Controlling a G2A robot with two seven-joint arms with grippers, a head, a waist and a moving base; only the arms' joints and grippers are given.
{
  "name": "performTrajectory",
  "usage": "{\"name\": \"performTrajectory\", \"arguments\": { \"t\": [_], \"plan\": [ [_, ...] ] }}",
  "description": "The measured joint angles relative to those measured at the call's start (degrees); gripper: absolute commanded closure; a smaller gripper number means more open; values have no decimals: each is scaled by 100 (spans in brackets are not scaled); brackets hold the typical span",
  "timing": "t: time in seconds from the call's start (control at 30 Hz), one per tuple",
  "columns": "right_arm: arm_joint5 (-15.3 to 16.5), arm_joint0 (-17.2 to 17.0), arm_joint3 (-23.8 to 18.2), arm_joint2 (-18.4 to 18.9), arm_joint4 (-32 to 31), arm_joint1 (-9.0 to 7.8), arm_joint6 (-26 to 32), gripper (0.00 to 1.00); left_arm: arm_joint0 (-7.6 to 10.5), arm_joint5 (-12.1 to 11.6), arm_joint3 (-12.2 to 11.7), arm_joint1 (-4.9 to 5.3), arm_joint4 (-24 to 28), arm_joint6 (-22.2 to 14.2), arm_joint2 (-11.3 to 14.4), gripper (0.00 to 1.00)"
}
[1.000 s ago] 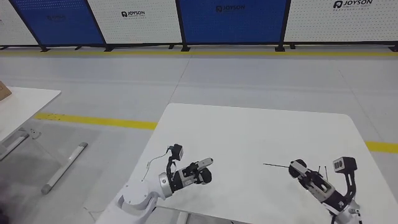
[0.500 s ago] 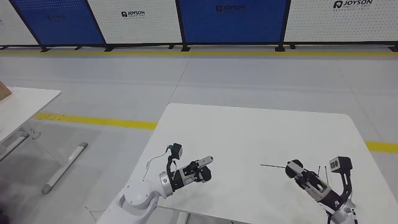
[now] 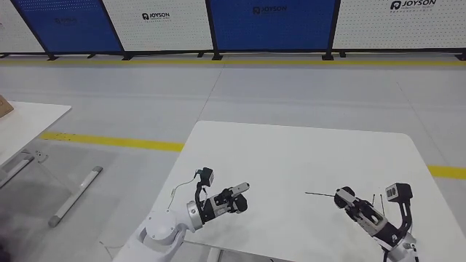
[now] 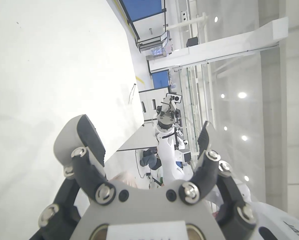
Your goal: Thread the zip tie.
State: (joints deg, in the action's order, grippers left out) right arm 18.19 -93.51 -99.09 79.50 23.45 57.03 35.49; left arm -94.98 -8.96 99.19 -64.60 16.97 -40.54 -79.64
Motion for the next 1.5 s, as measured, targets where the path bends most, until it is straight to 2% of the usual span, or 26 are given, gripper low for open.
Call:
{"name": "performTrajectory", "arguments": {
  "t": [0.17,0.27,0.4,0.5,0.83,0.97,1.03,1.17,1.23,1.43,1.5],
  "plan": [
    [-4,1,-6,-2,-7,1,-6,100,0,0,0,0,0,0,0,0],
    [-49,6,-146,-57,-153,14,-82,100,0,0,0,0,0,0,0,0],
    [-152,71,-356,-261,-326,45,-51,100,0,0,0,0,0,0,0,0],
    [-313,203,-365,-454,-501,74,-109,100,0,0,0,0,0,0,0,0],
    [-312,203,-361,-450,-498,74,-113,100,6,11,7,-3,10,28,22,0],
    [-312,203,-361,-450,-498,74,-113,100,106,111,63,-35,6,180,313,0],
    [-312,203,-361,-450,-498,74,-113,100,214,183,61,-57,-116,285,527,0],
    [-312,203,-361,-450,-498,74,-113,100,547,342,-161,-125,-207,563,970,0],
    [-312,203,-361,-450,-498,74,-113,100,593,351,-205,-133,-179,602,1017,0],
    [-339,209,-350,-463,-474,82,-161,100,584,340,-195,-132,-174,604,1007,0],
    [-385,262,-312,-550,-446,107,-251,100,557,257,-174,-138,-64,740,989,0]
  ]
}}
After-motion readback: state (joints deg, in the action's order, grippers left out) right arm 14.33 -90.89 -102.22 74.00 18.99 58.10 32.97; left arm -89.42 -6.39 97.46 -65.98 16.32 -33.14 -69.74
